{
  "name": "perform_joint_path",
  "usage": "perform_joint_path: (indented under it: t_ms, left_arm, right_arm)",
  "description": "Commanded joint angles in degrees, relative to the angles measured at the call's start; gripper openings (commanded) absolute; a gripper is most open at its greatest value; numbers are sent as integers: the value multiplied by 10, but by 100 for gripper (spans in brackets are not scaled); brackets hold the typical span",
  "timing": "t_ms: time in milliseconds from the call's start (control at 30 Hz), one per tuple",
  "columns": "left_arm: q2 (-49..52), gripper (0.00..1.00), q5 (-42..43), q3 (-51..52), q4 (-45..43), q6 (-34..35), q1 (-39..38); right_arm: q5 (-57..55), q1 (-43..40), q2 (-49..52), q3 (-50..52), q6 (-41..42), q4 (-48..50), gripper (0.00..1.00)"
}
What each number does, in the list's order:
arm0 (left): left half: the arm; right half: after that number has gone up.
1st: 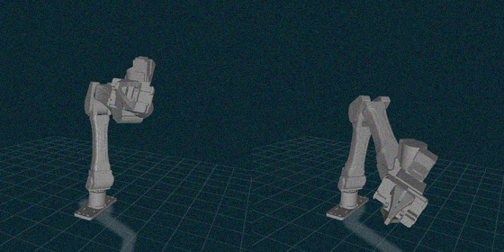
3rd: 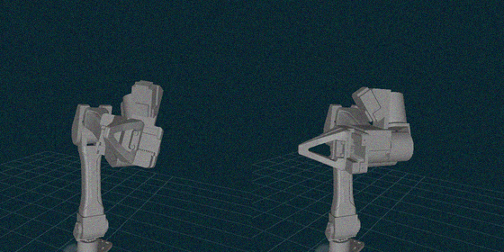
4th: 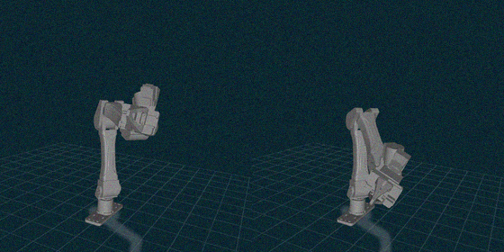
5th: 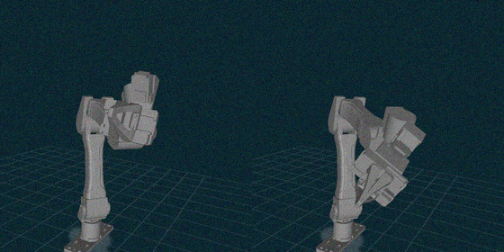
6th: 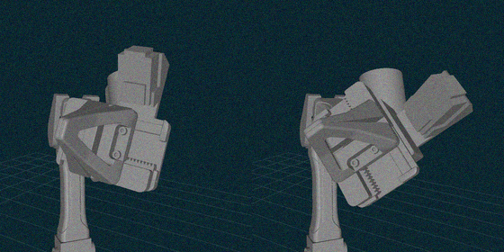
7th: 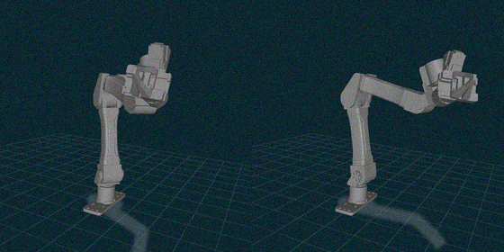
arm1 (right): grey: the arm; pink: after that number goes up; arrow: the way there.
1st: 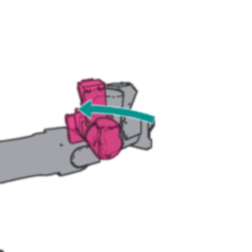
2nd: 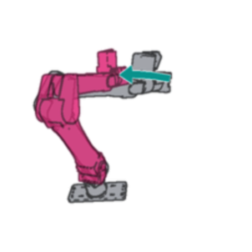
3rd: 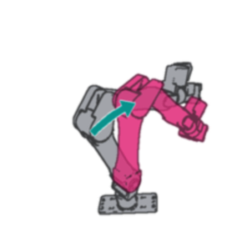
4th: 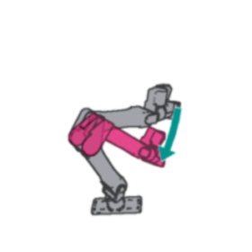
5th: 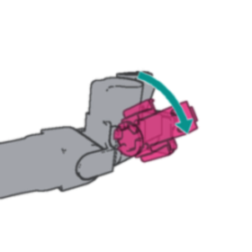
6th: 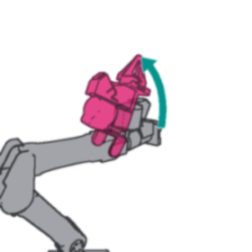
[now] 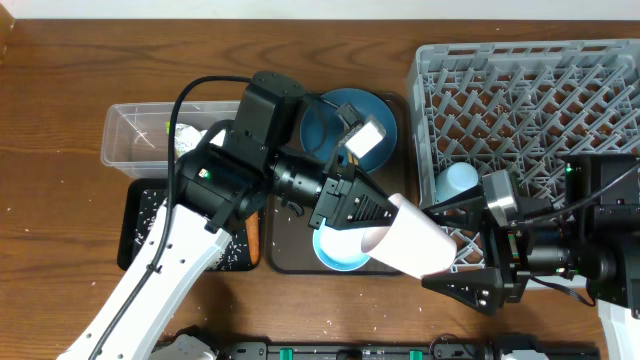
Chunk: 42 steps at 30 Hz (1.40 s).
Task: Sort waste into correct bins and load items into the dishwasher rack
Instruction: 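Advance the right gripper to the pink cup's base beside the rack, then close the right gripper on the pink cup held by the left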
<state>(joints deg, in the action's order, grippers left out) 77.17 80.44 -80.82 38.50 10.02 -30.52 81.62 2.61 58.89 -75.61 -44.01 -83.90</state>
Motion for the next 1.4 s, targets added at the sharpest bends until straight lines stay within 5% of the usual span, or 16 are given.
perform_joint_path:
  t_ms: [0, 667, 1033, 1367]
  left_arm:
    - [0, 9, -1, -2, -3, -14, -1]
    - [0, 9, -1, -2, -3, -14, -1]
    - [0, 9, -1, -2, -2, -14, -1]
    - [0, 12, -6, 0, 19, -29, -1]
  right_arm:
    - [14, 5, 8, -3, -9, 3, 88]
    - [28, 53, 26, -3, -9, 21, 87]
    - [19, 53, 29, -3, -9, 33, 66]
    - [17, 53, 29, -3, -9, 44, 63]
